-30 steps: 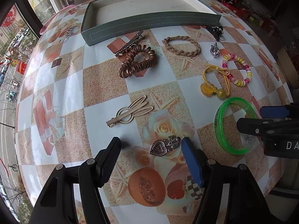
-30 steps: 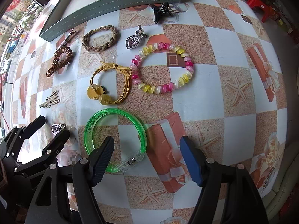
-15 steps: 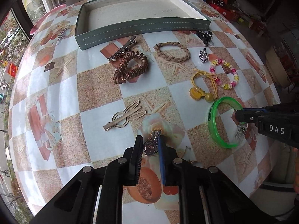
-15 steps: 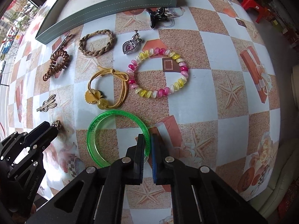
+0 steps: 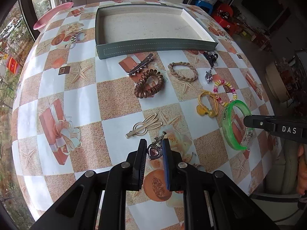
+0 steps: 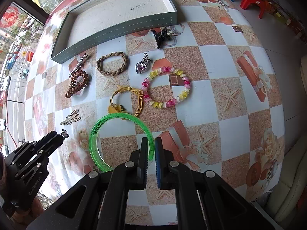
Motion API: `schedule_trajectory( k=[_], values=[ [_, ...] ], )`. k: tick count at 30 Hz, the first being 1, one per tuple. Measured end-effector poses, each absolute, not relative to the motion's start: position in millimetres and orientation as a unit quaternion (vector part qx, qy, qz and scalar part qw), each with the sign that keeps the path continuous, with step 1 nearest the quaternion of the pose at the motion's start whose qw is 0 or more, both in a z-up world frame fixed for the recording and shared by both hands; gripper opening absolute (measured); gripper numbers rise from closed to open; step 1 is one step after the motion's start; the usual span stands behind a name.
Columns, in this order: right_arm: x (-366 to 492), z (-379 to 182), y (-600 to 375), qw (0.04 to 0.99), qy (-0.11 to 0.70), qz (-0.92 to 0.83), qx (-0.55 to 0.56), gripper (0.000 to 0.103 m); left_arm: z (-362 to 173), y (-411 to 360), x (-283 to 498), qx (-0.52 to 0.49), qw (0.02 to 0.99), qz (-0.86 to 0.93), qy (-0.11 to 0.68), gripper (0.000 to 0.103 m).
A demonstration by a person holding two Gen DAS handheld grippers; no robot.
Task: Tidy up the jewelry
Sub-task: 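Carry the pendant and bangle into the grey-green tray with both tools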
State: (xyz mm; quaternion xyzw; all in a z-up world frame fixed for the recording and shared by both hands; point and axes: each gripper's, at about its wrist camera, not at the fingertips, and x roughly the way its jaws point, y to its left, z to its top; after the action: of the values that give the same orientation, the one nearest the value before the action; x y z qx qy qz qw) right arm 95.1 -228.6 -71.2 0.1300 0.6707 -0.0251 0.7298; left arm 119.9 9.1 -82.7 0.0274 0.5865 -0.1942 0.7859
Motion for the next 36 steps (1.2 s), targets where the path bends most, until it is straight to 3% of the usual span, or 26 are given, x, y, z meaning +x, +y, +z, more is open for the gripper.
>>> schedule_trajectory(
  k=[19, 36],
  values=[
    [222, -12, -272, 0.773, 0.617, 0.04, 0.138, 0.007, -18, -4, 257, -0.044, 0.83, -0.129, 0.541, 0.029],
    [361, -88, -279, 0.758, 0.638, 0.037, 0.13, 0.007, -96, -51, 377, -0.015, 0.819, -0.053, 0.572, 0.029]
  ],
)
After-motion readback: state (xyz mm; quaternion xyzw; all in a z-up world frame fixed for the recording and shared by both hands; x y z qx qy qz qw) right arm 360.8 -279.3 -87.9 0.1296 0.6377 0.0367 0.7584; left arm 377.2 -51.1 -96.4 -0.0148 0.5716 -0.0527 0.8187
